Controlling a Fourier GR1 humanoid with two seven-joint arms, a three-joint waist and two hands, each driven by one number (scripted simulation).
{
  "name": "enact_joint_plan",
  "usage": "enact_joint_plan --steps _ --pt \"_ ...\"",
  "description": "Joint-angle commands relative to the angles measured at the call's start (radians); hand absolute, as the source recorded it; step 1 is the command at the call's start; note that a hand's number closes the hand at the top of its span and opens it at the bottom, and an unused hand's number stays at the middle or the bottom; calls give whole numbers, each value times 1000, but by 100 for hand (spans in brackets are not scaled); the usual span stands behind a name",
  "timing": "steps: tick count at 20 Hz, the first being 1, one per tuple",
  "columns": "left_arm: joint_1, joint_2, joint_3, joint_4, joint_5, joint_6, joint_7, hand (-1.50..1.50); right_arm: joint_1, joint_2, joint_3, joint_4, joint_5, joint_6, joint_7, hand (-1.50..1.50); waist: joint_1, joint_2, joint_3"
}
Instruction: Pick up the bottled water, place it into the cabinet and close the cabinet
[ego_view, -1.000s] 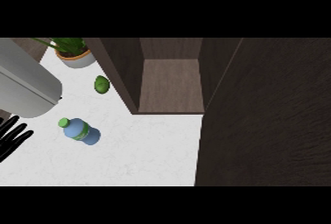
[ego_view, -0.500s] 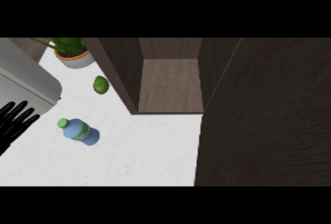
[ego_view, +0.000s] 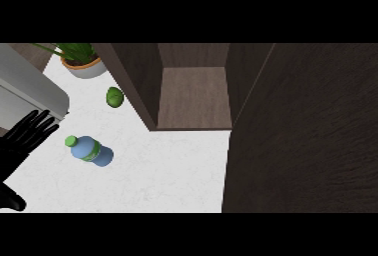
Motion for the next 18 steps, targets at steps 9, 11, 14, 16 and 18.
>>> enact_joint_plan --steps 9,11,14,16,18 --pt "-147 3 -72 420 -323 73 -347 -150 74 -21 30 26 7 52 -83 -150 -16 3 -1" --pt "-169 30 -82 476 -338 58 -392 -150 66 -15 22 -3 -3 31 -66 -150 -11 3 -1" --pt "-195 5 -101 564 -366 95 -434 -150 61 -32 9 12 -12 47 -71 -150 -18 6 -2" --pt "-223 -35 -128 573 -370 96 -428 -150 39 -9 30 46 -3 35 -73 -150 -17 7 -2" --pt "-213 6 -120 637 -371 61 -456 -150 69 3 61 -21 32 3 -53 -150 -26 10 -4"
